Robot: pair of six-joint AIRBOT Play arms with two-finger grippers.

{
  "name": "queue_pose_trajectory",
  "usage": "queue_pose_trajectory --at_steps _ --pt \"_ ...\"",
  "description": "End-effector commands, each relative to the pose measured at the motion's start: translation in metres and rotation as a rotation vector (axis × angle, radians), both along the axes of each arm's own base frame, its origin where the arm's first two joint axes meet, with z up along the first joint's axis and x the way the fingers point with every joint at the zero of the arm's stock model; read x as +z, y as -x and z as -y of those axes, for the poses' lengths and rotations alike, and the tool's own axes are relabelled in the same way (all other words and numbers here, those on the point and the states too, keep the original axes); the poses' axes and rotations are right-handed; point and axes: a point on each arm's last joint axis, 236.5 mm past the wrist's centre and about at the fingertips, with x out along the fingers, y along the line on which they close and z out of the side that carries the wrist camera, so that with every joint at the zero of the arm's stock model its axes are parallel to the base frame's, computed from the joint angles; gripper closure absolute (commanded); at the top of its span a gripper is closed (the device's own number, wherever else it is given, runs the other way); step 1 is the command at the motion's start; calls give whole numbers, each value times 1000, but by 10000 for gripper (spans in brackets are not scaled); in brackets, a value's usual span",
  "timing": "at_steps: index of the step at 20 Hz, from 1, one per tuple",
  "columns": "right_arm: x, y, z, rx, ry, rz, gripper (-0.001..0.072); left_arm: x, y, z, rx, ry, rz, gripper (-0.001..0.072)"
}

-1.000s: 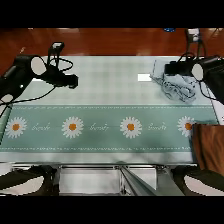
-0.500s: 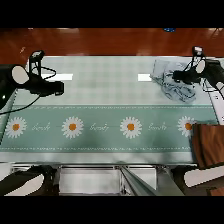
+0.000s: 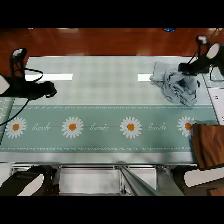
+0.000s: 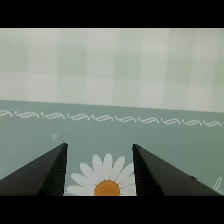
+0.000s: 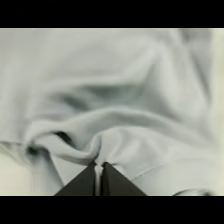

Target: Fold the shirts.

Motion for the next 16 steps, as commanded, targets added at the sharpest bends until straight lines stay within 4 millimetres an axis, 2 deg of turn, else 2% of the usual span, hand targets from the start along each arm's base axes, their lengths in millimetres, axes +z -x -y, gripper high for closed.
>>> queue_pose_trajectory --at_steps 1,3,6,8,9,11,13,15,16 --pt "135 -8 -23 80 28 277 689 6 38 4 -4 34 21 203" --pt "215 4 -42 130 59 444 689 -6 61 2 -3 37 40 203" --pt "333 37 -76 192 77 718 690 -15 85 0 0 40 65 203" --pt "399 67 -96 231 81 874 690 -12 92 0 7 47 90 203" --pt "424 82 -106 253 81 937 690 -8 92 0 7 49 104 203" --pt "454 109 -123 294 71 1021 690 -6 93 0 6 53 110 204" --pt "465 132 -145 351 45 1044 690 -6 93 4 4 69 107 203" --pt "456 148 -176 440 7 999 690 -5 92 6 4 79 111 203" --pt "444 155 -198 503 -19 953 690 -4 91 6 5 80 118 203"
